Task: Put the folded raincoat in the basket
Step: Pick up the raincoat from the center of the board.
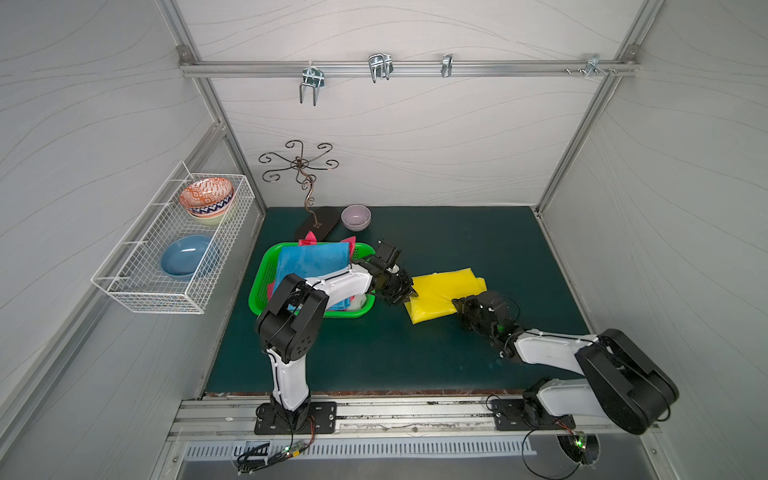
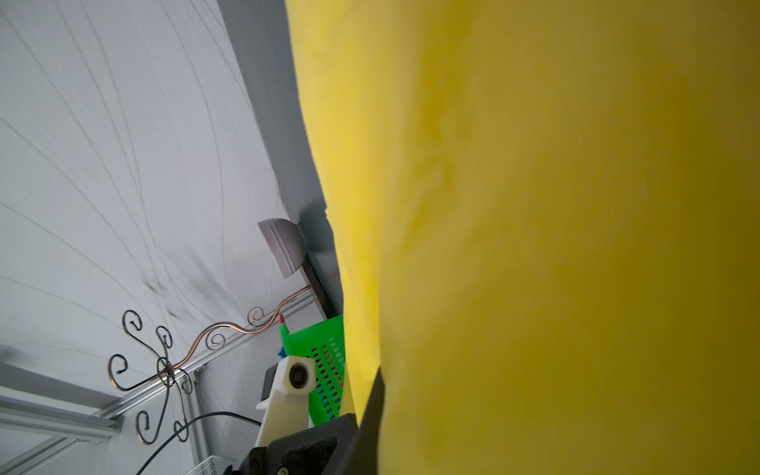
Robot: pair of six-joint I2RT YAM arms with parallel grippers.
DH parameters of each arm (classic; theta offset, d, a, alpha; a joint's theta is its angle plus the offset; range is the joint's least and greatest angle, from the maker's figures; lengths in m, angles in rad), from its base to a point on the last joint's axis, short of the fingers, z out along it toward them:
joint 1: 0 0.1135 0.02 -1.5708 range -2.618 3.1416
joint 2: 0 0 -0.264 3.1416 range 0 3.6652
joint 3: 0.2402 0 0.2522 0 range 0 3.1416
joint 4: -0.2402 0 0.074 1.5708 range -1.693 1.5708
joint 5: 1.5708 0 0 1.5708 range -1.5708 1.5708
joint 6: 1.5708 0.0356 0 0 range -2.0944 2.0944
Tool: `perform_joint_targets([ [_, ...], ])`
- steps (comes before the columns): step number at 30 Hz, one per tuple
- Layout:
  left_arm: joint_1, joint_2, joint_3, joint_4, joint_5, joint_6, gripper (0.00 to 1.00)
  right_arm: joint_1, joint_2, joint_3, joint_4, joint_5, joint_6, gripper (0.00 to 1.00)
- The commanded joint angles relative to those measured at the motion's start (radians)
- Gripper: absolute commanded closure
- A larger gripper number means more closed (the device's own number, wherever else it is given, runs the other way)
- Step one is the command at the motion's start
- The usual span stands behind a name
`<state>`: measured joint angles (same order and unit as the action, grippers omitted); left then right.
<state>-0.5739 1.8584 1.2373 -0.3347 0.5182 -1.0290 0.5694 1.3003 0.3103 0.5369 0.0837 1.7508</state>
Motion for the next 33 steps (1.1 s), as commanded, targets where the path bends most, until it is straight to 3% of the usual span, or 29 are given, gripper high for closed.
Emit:
perform_joint_targets([
  [1, 0.006, -0.004, 0.103, -0.159, -0.076, 0.154, 0.76, -0.034, -0.075, 0.053, -0.139, -0.038, -0.122, 1.0],
  [8, 0.01, -0.065, 0.17, -0.258, -0.176, 0.344, 0.56, -0.124, -0.193, 0.084, -0.3, -0.093, -0.202, 1.0],
  [11, 0.001, -0.116, 0.129, -0.165, -0.156, 0.475, 0.52, -0.177, -0.192, 0.104, -0.337, -0.164, -0.257, 1.0],
  [13, -0.035, -0.169, 0.068, -0.067, -0.199, 0.602, 0.46, -0.217, -0.178, 0.104, -0.349, -0.223, -0.272, 1.0],
  [15, -0.107, -0.237, -0.002, 0.015, -0.331, 0.744, 0.34, -0.252, -0.167, 0.102, -0.363, -0.273, -0.274, 1.0],
  [18, -0.227, -0.332, -0.159, 0.225, -0.455, 0.981, 0.0, -0.292, -0.171, 0.105, -0.396, -0.321, -0.275, 1.0],
  [20, -0.267, -0.362, -0.282, 0.413, -0.436, 1.125, 0.0, -0.301, -0.185, 0.116, -0.431, -0.327, -0.286, 1.0],
  [24, -0.271, -0.375, -0.507, 0.789, -0.2, 1.467, 0.0, -0.315, -0.204, 0.144, -0.498, -0.328, -0.291, 1.0],
  [25, -0.272, -0.371, -0.524, 0.816, -0.163, 1.556, 0.0, -0.32, -0.203, 0.148, -0.504, -0.336, -0.287, 1.0],
  [30, -0.302, -0.262, -0.555, 0.871, -0.291, 1.938, 0.0, -0.34, -0.177, 0.165, -0.511, -0.389, -0.262, 1.0],
  [33, -0.305, -0.176, -0.579, 1.05, -0.349, 1.973, 0.0, -0.342, -0.167, 0.171, -0.507, -0.409, -0.245, 1.0],
])
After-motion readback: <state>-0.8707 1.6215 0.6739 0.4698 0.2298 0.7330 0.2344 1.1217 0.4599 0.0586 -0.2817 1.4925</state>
